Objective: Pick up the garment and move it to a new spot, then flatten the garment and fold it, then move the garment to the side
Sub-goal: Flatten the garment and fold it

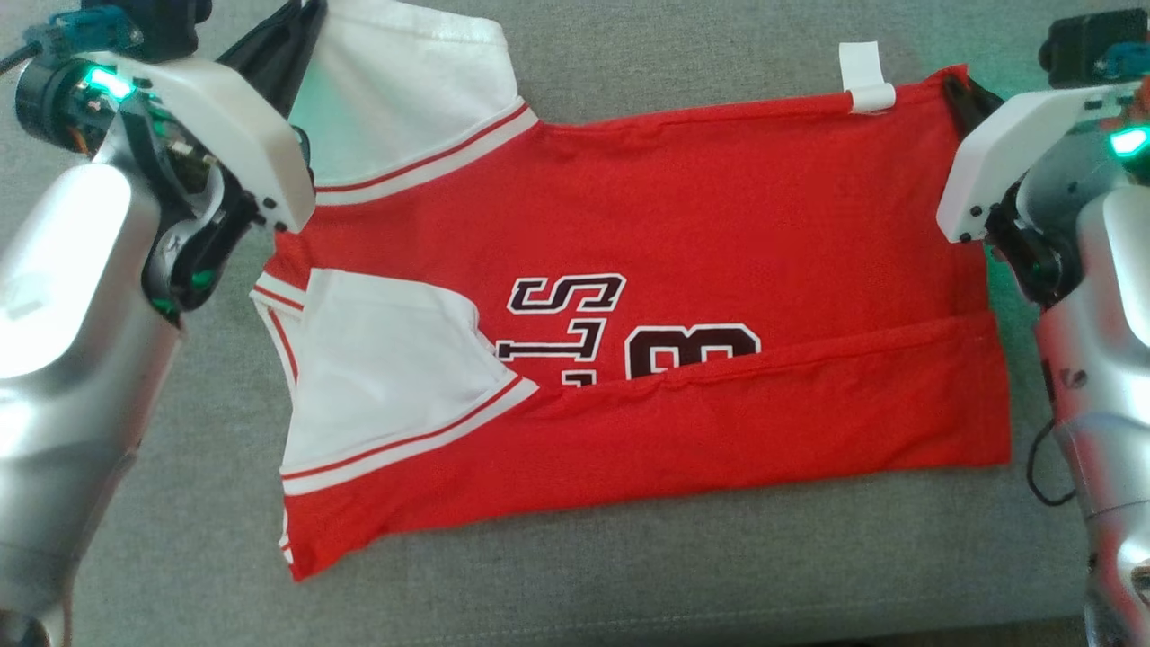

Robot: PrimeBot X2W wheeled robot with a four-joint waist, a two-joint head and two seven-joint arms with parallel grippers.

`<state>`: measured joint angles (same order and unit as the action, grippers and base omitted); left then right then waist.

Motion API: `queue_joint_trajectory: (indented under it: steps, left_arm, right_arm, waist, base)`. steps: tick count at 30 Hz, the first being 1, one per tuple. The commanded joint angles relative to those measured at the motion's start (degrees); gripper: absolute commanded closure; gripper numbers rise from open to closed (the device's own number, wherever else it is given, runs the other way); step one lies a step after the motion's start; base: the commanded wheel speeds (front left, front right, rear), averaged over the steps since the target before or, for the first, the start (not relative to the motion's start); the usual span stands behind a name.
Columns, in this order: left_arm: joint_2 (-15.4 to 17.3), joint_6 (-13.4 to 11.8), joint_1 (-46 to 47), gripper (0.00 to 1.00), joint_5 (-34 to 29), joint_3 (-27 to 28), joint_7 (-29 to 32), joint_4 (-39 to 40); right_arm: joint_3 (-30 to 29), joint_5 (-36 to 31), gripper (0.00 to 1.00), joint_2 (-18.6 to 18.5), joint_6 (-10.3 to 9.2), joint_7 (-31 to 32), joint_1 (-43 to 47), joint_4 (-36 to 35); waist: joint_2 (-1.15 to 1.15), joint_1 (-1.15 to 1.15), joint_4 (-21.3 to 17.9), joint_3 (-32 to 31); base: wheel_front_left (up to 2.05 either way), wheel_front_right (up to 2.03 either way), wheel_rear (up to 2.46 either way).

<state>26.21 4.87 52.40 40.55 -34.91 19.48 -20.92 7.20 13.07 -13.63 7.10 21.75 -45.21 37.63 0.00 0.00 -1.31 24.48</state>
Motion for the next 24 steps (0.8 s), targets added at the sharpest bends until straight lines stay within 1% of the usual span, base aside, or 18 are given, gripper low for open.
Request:
queue_joint_trajectory:
  steps: [1,7,12,18,19,20,24]
  left_arm:
    - [2.7,0.1,2.0,1.00,0.5,2.5,-0.9,2.2]
    - [3.5,0.0,-1.3,1.00,1.5,3.4,-3.5,4.2]
    - [4.9,-0.6,-7.8,1.00,3.1,4.5,-6.5,8.4]
    - [6.7,-3.4,-19.2,1.00,5.0,5.9,-10.5,15.0]
    - [6.8,-3.9,-21.2,1.00,5.3,5.9,-11.1,16.1]
    - [6.8,-3.9,-21.2,1.00,5.3,5.9,-11.1,16.1]
    - [6.8,-5.9,-28.7,1.00,5.8,5.4,-13.2,19.9]
  right_arm:
    - [0.8,0.2,1.00,-0.7,0.39,-1.4,-1.8,-1.5]
    - [2.0,0.8,1.00,-0.5,0.39,-6.5,0.0,-0.2]
    - [3.5,2.2,1.00,-1.3,0.39,-9.8,3.8,-0.1]
    - [4.9,3.8,1.00,-2.9,0.39,-14.3,9.0,-0.6]
    - [5.0,4.2,1.00,-3.0,0.39,-14.8,9.9,-0.8]
    - [5.0,4.2,1.00,-3.0,0.39,-14.8,9.9,-0.8]
    - [5.4,5.2,1.00,-3.4,0.39,-16.2,13.3,-1.5]
  waist:
    - [0.00,0.00,0.0,-0.4]
    - [0.00,0.00,0.0,-3.0]
    - [0.00,0.00,0.1,-6.2]
    - [0.00,0.00,0.4,-10.1]
    - [0.00,0.00,0.5,-10.7]
    - [0.00,0.00,0.5,-10.7]
    - [0.00,0.00,0.6,-12.6]
  base:
    - [0.00,0.00,0.00]
    - [0.00,0.00,0.00]
    - [0.00,0.00,0.00]
    - [0.00,0.00,0.00]
    - [0.00,0.00,0.00]
    - [0.00,0.00,0.00]
    - [0.00,0.00,0.00]
